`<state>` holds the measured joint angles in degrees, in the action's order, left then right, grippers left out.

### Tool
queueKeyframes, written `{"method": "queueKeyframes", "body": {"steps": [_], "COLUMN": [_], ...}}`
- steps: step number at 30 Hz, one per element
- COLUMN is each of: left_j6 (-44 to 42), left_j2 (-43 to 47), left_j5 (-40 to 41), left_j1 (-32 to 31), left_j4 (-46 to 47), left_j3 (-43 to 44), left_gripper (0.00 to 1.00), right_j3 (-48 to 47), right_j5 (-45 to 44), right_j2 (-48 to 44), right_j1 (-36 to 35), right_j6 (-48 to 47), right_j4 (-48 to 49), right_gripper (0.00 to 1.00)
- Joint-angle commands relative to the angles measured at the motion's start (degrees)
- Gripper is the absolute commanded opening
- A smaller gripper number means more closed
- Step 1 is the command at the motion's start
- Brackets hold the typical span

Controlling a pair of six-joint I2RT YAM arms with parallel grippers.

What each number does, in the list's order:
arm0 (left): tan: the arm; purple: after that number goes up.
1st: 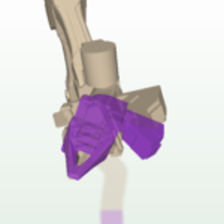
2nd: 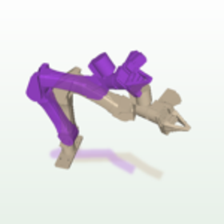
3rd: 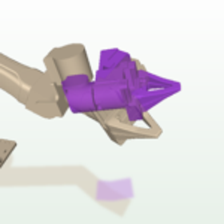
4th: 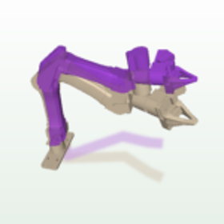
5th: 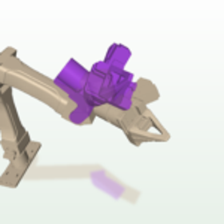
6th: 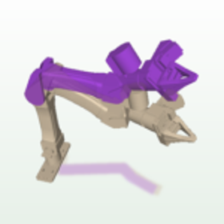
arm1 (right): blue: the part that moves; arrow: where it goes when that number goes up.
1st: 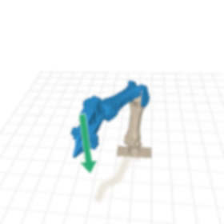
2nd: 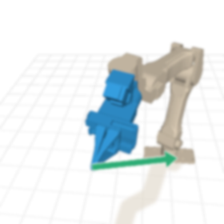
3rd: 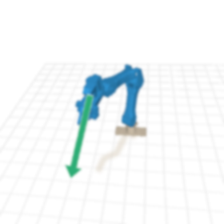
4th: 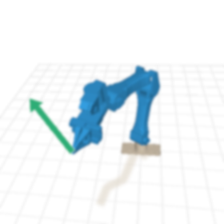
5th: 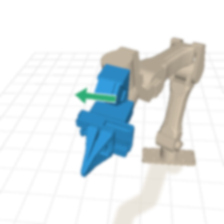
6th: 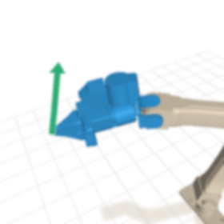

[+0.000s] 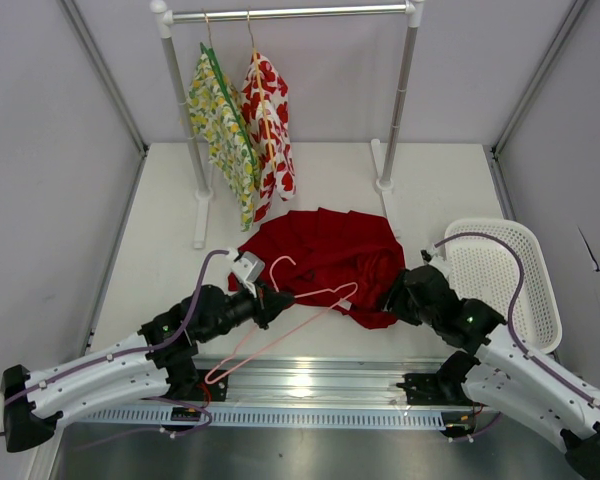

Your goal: Place the skirt on the hanger

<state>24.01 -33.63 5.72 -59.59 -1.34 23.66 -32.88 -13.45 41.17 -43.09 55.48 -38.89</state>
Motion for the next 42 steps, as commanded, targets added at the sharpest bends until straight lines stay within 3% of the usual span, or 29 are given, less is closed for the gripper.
{"method": "queueKeyframes", "body": {"steps": [1,23,42], "left_j6": [0.4,0.2,-0.2], "left_j2": [0.1,-1.2,-2.0], "left_j5": [-0.8,-1.2,-1.6], "left_j1": [0.3,0.3,0.3], "left_j4": [3.3,3.5,3.5], "left_j3": [1.0,1.7,2.5], "left_gripper": [0.00,0.00,0.00], "right_j3": [-2.4,1.3,4.3], "right_j5": [0.9,-1.7,-3.4], "right_j2": [-0.8,2.4,3.4], "right_j1": [-0.4,-4.1,-4.1], "right_j6": [0.6,3.4,5.2], "right_j4": [2.1,10.8,11.0], "right_gripper": [0.49,0.45,0.43]}}
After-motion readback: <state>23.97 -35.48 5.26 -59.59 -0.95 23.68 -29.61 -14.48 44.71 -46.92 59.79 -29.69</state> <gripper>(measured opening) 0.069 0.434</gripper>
